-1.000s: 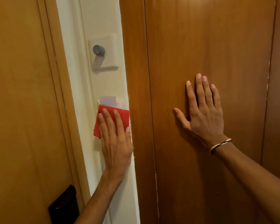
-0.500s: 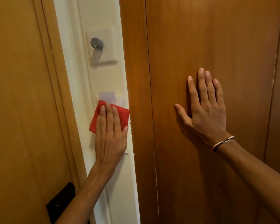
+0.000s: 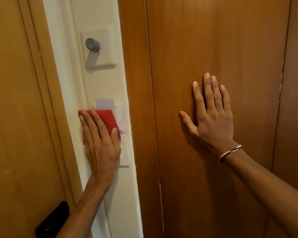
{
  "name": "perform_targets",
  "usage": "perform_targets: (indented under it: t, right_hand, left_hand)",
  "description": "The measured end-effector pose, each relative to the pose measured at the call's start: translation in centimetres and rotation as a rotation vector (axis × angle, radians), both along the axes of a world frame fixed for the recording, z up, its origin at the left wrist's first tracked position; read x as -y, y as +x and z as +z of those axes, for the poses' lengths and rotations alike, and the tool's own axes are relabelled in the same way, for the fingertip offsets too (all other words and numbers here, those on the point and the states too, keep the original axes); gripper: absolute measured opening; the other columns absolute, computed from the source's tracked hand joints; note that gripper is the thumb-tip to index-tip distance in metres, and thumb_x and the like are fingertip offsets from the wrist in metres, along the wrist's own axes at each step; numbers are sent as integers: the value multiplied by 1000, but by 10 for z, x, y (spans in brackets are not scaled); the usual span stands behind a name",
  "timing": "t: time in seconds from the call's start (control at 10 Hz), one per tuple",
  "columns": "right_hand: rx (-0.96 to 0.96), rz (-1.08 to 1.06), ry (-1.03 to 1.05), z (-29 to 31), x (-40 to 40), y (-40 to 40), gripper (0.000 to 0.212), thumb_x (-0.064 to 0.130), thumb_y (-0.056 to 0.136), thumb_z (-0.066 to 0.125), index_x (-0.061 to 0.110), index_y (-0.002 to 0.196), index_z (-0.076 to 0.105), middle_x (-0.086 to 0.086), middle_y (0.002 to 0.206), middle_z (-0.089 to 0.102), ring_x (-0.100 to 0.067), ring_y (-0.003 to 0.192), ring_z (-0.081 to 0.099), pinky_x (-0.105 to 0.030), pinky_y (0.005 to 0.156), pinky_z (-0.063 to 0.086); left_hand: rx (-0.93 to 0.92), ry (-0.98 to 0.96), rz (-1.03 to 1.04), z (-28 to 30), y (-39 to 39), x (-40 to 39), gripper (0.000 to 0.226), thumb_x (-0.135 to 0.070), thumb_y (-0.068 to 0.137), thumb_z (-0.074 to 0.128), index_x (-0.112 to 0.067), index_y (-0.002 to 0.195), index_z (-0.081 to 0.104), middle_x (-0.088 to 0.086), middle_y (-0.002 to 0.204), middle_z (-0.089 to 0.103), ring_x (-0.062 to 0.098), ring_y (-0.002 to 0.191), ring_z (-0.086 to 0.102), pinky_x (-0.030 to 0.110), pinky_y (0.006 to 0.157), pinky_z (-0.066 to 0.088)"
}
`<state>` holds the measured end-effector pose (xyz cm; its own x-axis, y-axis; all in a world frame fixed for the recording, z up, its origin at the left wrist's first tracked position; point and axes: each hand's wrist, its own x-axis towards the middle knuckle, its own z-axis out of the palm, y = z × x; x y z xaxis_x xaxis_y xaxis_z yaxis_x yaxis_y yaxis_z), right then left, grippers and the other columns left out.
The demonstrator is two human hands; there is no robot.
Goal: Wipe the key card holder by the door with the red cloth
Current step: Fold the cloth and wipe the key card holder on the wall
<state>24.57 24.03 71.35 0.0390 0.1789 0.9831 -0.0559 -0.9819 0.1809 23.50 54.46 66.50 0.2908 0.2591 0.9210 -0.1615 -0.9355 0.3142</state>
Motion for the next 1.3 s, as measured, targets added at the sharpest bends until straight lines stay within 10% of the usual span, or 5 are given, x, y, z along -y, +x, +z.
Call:
perform_targets:
  t: [0.2,0.6,0.8,0.9,1.3]
  right_hand:
    - [-3,-13,-3,1,0,-2,84,65,105,35,11,167,22,-22,173,20,-36,163,20,-53,132,22]
    - [-10,0,4,1,0,-2,83,66,105,34,11,167,24,-22,173,21,-36,162,21,-52,132,22]
    - [-7,4,7,1,0,-2,83,66,105,34,12,167,24,-22,173,22,-36,162,21,-53,132,22]
    - [-6,8,14,1,0,-2,83,66,105,34,12,167,24,-22,173,22,-36,162,21,-53,132,21]
    - [-2,12,14,1,-1,-2,82,65,105,35,11,167,24,-22,173,22,-36,162,21,-52,132,22]
  left_hand:
    - [0,473,35,-17,-1,-9,63,-37,106,38,-7,157,17,28,162,19,51,149,17,64,118,27]
    - [8,25,-38,-7,3,11,61,-41,108,28,-22,160,1,21,168,8,44,155,4,66,119,25]
    - [6,290,-94,-11,0,3,61,-42,107,30,-17,160,11,23,167,10,46,154,7,65,120,24]
    - [3,-83,-119,3,-3,13,59,-41,109,24,-16,160,11,20,168,10,42,155,7,63,122,23]
    - [-43,159,-75,-10,-7,8,61,-40,108,26,-14,160,8,24,167,9,46,154,7,65,119,26]
